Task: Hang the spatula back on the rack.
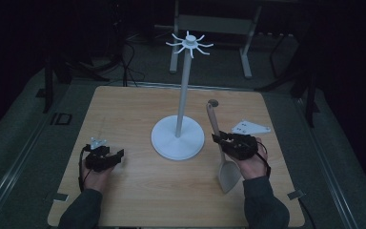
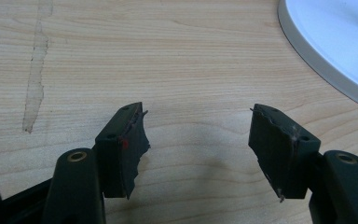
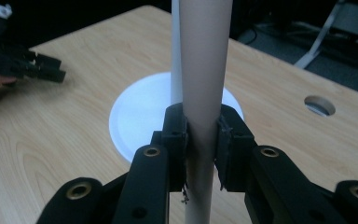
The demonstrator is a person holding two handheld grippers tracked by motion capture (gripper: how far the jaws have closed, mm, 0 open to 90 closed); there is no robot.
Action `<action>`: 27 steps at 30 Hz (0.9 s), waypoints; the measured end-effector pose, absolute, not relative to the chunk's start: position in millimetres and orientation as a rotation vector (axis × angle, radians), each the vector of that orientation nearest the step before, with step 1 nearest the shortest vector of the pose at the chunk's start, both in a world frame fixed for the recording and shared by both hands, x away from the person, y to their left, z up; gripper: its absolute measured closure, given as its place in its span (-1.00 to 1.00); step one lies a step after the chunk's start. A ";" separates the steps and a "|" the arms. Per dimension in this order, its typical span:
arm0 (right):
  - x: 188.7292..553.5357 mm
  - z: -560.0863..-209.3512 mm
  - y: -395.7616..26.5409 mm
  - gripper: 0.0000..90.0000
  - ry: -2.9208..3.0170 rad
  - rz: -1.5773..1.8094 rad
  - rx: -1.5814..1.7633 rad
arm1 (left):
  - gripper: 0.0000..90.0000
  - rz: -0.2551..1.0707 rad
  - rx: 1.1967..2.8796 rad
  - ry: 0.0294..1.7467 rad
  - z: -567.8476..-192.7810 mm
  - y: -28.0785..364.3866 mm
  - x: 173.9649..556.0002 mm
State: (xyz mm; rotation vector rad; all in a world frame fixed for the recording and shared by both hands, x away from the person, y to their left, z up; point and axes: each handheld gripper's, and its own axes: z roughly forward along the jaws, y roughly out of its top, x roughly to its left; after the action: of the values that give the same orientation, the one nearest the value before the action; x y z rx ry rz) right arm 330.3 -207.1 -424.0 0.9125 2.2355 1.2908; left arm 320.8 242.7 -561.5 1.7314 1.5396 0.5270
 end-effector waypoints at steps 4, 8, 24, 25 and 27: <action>327.6 -423.1 -205.0 0.68 2.212 1.317 0.875 | -0.19 0.528 1.731 1.539 -561.5 242.8 320.7; 327.9 -421.1 -202.9 0.68 2.203 1.328 0.869 | -0.19 0.528 1.730 1.539 -561.3 243.2 320.6; 330.3 -409.4 -195.7 0.68 2.185 1.371 0.849 | -0.19 0.530 1.732 1.538 -561.0 243.7 320.4; 330.5 -408.9 -195.2 0.68 2.185 1.372 0.847 | -0.19 0.529 1.732 1.539 -561.1 243.7 320.4; 330.7 -407.8 -194.3 0.68 2.184 1.375 0.844 | -0.19 0.529 1.733 1.538 -561.0 243.7 320.4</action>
State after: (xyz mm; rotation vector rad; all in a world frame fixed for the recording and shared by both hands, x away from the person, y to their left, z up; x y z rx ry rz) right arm 330.7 -194.3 -407.8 0.8437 2.1839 1.3745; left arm 320.4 243.7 -561.0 1.7330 1.5383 0.5285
